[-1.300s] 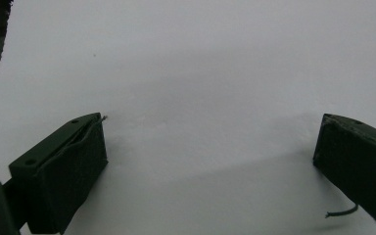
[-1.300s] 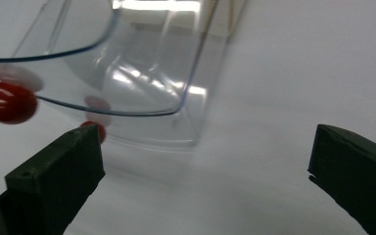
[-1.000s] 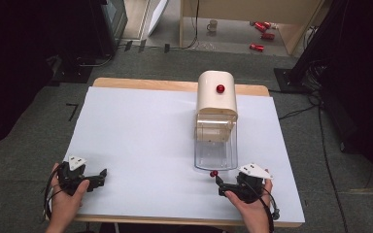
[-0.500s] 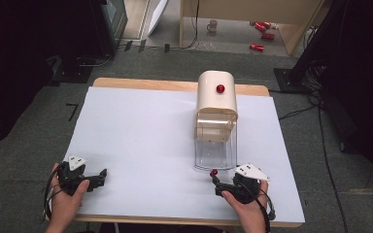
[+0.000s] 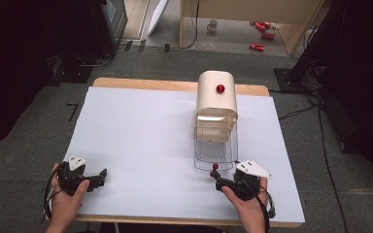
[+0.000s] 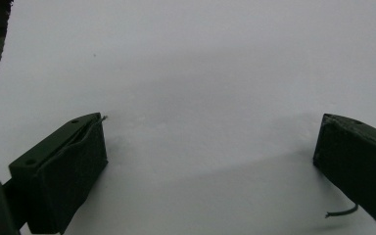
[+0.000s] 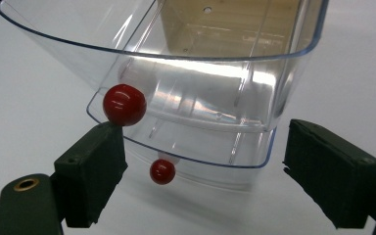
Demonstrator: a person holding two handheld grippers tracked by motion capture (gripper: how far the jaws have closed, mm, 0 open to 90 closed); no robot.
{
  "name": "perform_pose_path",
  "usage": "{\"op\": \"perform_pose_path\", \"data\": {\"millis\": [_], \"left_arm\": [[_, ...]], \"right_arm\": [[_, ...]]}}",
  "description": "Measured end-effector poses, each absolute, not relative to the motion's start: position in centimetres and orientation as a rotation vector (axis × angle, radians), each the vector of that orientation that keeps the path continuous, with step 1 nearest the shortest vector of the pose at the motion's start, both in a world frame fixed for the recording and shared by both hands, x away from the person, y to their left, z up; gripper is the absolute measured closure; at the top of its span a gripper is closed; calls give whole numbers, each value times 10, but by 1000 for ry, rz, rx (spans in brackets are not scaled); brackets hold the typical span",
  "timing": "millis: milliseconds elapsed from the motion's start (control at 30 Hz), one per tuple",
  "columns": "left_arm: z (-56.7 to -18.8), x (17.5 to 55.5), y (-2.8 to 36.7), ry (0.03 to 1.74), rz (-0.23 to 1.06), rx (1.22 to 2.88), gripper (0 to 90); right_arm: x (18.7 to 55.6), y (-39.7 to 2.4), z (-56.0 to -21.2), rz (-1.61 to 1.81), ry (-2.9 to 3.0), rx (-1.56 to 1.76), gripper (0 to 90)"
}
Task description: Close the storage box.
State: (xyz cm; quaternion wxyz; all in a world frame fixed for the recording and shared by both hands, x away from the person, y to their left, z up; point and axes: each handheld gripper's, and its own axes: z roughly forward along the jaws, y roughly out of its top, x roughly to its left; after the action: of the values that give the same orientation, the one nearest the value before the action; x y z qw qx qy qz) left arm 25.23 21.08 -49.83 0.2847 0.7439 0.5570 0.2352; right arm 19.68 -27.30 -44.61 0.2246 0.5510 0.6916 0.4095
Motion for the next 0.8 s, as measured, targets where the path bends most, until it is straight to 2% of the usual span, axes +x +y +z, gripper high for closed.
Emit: {"op": "perform_pose_path", "data": {"millis": [500,800], "left_arm": [[-498,252,211,1490,629,1989,0],[-498,252,211,1490,629,1989,0]], "right_arm": [[215,-274,-427,1157,1869,1553,162],[238,-275,-417,1191,1851,1573,160]]}}
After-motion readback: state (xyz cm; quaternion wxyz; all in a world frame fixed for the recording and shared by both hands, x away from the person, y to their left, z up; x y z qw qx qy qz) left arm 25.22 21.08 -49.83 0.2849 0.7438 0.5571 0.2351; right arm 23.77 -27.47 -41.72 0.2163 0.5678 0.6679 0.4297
